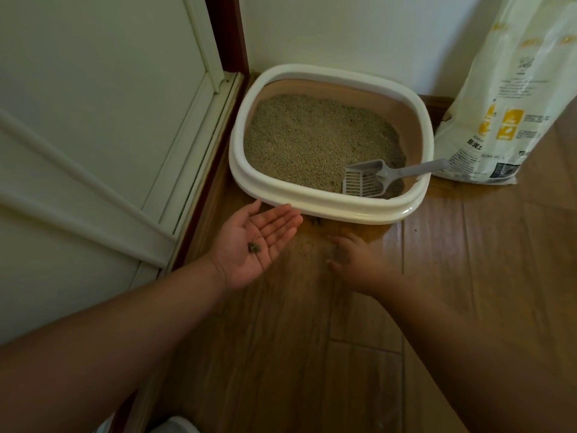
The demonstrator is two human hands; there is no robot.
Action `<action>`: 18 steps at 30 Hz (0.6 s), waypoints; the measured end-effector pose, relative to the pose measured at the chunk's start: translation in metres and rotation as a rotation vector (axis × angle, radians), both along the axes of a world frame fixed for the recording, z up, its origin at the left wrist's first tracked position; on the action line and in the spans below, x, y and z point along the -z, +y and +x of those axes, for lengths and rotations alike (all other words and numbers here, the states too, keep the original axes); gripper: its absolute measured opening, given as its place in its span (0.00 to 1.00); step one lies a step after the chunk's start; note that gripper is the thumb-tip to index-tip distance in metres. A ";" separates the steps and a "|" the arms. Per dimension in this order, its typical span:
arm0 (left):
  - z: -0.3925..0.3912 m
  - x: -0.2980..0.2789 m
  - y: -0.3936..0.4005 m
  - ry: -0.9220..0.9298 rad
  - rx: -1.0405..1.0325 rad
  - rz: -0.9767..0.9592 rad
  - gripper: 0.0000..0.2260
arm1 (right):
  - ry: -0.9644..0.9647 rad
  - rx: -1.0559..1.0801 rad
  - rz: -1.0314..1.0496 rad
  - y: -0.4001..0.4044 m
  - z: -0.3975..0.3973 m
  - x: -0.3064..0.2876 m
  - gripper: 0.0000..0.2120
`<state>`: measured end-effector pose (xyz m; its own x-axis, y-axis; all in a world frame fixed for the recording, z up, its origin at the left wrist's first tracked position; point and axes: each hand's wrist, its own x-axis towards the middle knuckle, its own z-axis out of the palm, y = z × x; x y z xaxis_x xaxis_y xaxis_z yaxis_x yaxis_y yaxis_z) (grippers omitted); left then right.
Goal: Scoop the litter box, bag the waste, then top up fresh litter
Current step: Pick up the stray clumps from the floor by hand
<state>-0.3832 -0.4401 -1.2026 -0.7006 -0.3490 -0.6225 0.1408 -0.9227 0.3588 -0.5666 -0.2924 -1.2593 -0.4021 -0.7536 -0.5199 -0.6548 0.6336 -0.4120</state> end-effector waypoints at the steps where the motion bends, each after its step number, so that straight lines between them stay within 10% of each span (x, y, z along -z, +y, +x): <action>1: 0.001 0.001 0.000 -0.001 0.005 0.006 0.23 | 0.022 -0.039 0.030 -0.002 0.001 0.004 0.32; 18: 0.002 0.007 -0.009 0.011 -0.005 0.029 0.22 | 0.123 -0.052 0.152 -0.054 0.002 0.043 0.39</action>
<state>-0.3814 -0.4487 -1.2095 -0.7055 -0.3346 -0.6248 0.1495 -0.9320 0.3303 -0.5646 -0.3466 -1.3022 -0.4319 -0.6917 -0.5789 -0.7280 0.6462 -0.2290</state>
